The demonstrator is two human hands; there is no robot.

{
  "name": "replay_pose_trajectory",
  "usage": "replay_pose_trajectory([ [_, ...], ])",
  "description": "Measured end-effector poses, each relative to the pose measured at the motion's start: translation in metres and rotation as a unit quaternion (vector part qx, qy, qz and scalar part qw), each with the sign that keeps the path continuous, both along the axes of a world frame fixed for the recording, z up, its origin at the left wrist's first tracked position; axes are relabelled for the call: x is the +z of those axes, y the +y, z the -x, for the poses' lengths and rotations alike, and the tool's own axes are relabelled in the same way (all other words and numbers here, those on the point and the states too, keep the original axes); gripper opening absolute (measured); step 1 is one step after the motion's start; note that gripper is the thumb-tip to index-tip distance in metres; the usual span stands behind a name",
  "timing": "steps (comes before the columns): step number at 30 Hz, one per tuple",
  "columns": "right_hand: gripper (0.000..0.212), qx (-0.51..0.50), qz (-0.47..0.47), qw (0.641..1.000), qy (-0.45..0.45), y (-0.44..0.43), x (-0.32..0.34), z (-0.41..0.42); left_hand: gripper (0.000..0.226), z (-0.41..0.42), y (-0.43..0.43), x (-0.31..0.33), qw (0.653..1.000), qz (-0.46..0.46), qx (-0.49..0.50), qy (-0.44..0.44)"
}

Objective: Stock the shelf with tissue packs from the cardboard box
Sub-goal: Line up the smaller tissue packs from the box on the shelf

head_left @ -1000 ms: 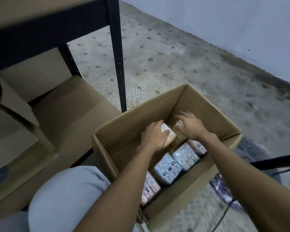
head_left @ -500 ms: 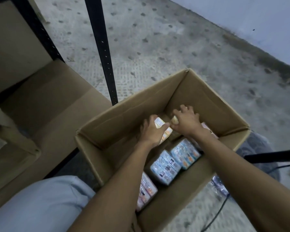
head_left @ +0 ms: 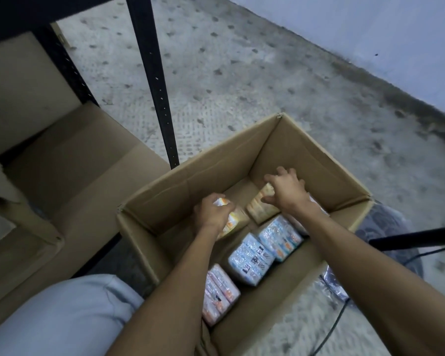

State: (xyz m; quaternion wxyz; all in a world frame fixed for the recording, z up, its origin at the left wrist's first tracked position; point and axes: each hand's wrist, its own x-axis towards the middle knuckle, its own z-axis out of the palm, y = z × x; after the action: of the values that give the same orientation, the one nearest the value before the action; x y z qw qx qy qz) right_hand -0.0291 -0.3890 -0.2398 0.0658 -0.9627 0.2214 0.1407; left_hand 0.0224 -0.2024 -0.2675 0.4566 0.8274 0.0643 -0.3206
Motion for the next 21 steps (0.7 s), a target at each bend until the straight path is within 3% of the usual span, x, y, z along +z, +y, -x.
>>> replay_pose_trajectory([
  [3,0.046,-0.004,-0.011,1.000,-0.025,0.002,0.017,0.004,0.027,0.004,0.007,0.010,1.000,0.002,0.003,-0.013],
  [7,0.040,-0.004,-0.024,0.997,-0.078,0.007,0.048,0.013,0.036,0.006,0.013,0.038,0.999,-0.009,-0.006,-0.047],
  [21,0.036,-0.007,-0.015,0.965,-0.261,0.043,0.197,0.055,0.026,0.029,0.073,0.192,0.978,0.045,0.004,-0.201],
])
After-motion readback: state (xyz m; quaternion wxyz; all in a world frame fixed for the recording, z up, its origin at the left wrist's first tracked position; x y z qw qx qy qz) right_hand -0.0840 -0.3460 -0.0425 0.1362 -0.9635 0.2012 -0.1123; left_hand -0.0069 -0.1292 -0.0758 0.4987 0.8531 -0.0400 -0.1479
